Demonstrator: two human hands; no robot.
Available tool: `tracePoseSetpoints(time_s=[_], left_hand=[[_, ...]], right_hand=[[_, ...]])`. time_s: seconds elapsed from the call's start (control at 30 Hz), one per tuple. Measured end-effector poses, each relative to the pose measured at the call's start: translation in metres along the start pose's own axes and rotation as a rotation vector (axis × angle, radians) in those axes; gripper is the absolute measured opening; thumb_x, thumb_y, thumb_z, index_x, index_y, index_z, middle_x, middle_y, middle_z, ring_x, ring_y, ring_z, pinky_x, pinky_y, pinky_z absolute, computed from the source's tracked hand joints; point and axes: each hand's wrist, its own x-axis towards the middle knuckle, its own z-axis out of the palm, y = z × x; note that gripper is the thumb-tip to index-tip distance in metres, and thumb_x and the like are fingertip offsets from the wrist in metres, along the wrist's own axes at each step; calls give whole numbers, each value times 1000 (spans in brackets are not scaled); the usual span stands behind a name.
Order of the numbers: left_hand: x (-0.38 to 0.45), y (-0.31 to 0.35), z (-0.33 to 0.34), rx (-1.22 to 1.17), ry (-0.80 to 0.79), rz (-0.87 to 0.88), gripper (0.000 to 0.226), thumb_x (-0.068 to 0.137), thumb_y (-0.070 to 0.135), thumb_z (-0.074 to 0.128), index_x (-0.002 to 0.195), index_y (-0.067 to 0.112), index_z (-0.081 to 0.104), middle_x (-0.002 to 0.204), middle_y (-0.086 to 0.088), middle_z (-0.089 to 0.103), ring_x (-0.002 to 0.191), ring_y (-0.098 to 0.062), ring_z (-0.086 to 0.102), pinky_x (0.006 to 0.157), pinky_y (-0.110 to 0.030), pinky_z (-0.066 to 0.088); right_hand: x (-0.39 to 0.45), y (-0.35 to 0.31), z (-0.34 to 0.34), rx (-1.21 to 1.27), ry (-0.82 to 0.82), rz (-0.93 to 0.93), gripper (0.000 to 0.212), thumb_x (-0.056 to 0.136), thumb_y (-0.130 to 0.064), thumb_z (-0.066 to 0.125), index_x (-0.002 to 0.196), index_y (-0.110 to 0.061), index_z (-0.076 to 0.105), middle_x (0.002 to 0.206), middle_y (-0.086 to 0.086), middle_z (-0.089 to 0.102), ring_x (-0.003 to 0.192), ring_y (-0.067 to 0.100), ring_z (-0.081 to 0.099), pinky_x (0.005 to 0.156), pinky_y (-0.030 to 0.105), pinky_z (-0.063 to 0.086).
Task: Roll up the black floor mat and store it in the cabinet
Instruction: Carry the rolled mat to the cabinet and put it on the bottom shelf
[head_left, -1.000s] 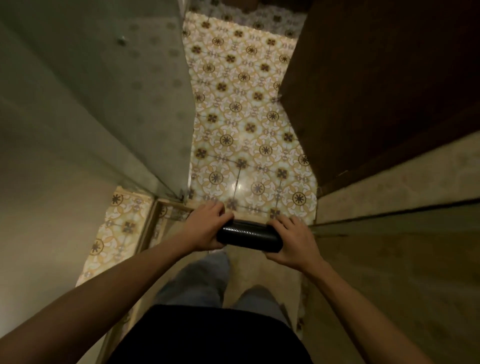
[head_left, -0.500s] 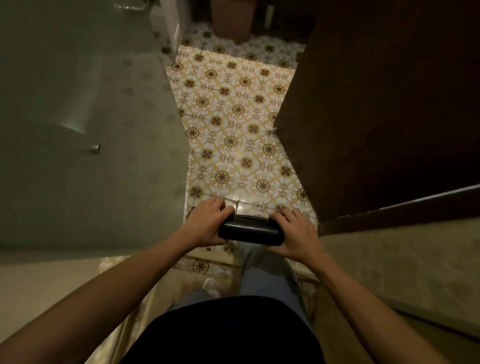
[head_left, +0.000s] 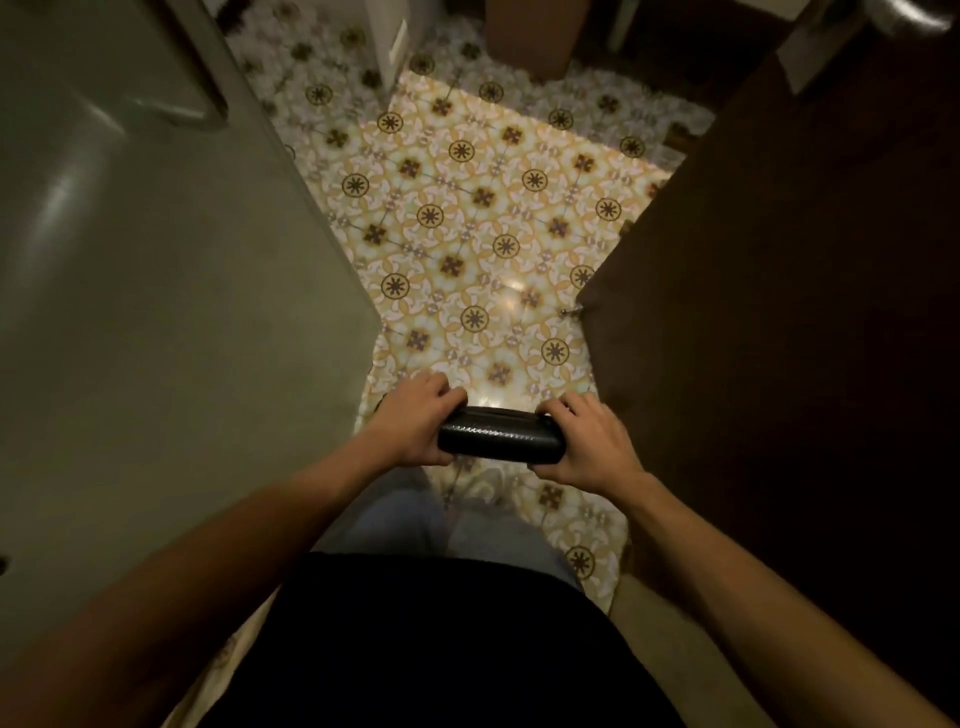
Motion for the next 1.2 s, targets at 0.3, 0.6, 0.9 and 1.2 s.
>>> tracePoseSetpoints(time_s=[0.3,0.6,0.9,1.2], left_hand=[[131,-57,-63,-28,52,-95,61,61,57,72,109,24,54,103,-2,53,91,-23,49,73,-35,42],[267,-159,-141,-46,-4,-169,66,59,57,75,111,24,52,105,-3,54,94,-24,50,70,-34,43],[348,-266,-217,-101,35,-337,70,61,59,74,115,24,49,112,-3,51,101,-23,48,77,-36,47],[432,-388,-284,-231,75,-542,75,62,61,74,121,24,47,117,-4,49,107,-23,46,85,-37,45]], right_hand=[[149,80,-73,-50,-23,-74,70,62,-63,72,122,-34,51,111,-6,52,99,16,46,79,36,48],[339,130,-151,-24,-164,-100,72,63,-61,76,124,-34,50,112,-3,51,105,17,47,86,36,48],[531,138,-222,-71,-228,-272,71,60,-65,72,119,-34,48,104,-6,47,97,17,46,79,32,42],[743,121,-298,-171,-346,-460,67,60,-58,74,116,-31,49,106,-2,50,101,22,48,80,36,44]])
